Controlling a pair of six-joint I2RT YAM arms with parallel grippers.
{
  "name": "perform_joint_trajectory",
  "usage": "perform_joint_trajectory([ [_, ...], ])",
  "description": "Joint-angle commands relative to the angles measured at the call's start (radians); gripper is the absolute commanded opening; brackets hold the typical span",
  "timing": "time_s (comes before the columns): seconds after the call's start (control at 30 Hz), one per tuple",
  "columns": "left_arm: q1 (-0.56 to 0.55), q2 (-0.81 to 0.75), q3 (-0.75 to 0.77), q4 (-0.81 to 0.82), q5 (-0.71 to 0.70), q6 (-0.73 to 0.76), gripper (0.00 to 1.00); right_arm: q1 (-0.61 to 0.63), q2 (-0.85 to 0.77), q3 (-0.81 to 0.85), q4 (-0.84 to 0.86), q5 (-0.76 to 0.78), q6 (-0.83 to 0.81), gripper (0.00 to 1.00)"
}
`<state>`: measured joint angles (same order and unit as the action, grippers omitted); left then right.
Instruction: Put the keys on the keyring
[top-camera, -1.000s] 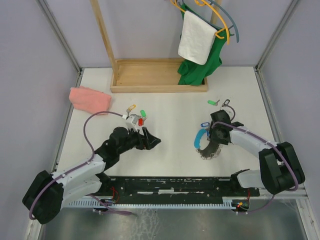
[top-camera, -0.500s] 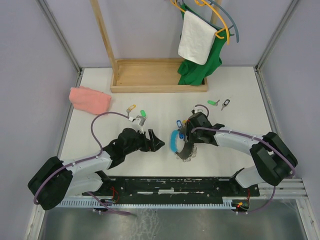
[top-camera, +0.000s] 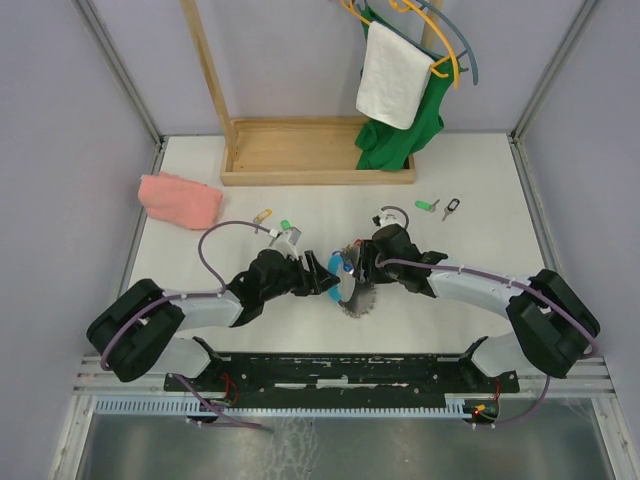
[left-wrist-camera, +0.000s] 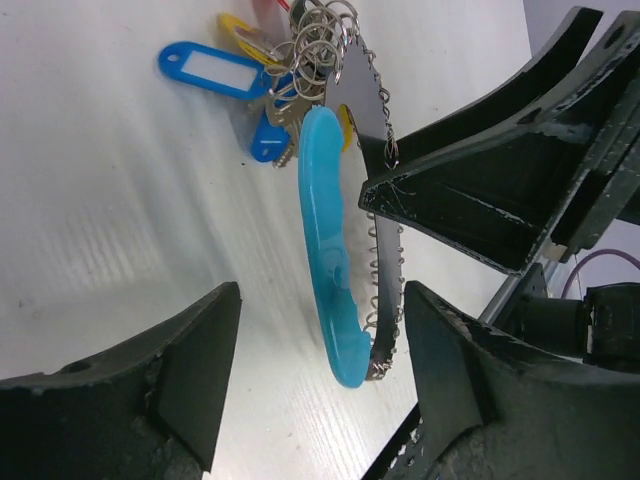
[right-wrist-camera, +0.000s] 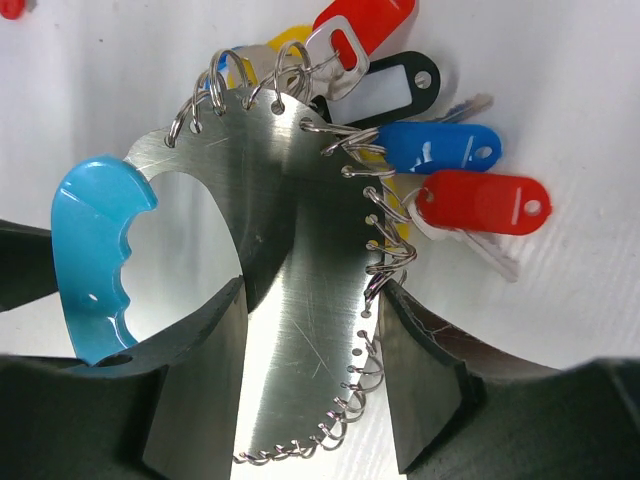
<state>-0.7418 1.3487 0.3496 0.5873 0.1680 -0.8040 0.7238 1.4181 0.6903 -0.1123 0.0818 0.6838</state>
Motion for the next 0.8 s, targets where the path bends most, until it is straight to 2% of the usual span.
perform_joint_trajectory([
  [0.0, -0.003, 0.070, 0.054, 0.157, 0.066, -0.062, 0.69, 0.012, -0.042, -0.012, 0.127, -0.018, 0.006, 0.44],
  [0.2, -0.002, 0.084, 0.071, 0.169, 0.076, -0.037, 0.45, 0.016, -0.063, -0.036, 0.178, -0.026, -0.001, 0.48],
  [0.33, -0.002, 0.062, 0.083, 0.117, 0.068, 0.017, 0.16, 0.016, -0.082, -0.071, 0.238, -0.034, -0.001, 0.52],
  [0.4, 0.000, 0.032, 0.099, 0.049, 0.051, 0.068, 0.07, 0.016, -0.098, -0.092, 0.275, -0.039, -0.005, 0.59],
  [0.47, -0.001, -0.007, 0.129, -0.059, 0.039, 0.147, 0.03, 0.016, -0.128, -0.104, 0.297, -0.049, -0.020, 0.66],
  [0.57, -0.001, -0.074, 0.219, -0.258, 0.038, 0.282, 0.03, 0.016, -0.191, -0.120, 0.304, -0.048, -0.053, 0.75],
  [0.77, -0.002, -0.164, 0.425, -0.662, -0.016, 0.531, 0.03, 0.016, -0.333, -0.150, 0.321, -0.059, -0.170, 0.79],
])
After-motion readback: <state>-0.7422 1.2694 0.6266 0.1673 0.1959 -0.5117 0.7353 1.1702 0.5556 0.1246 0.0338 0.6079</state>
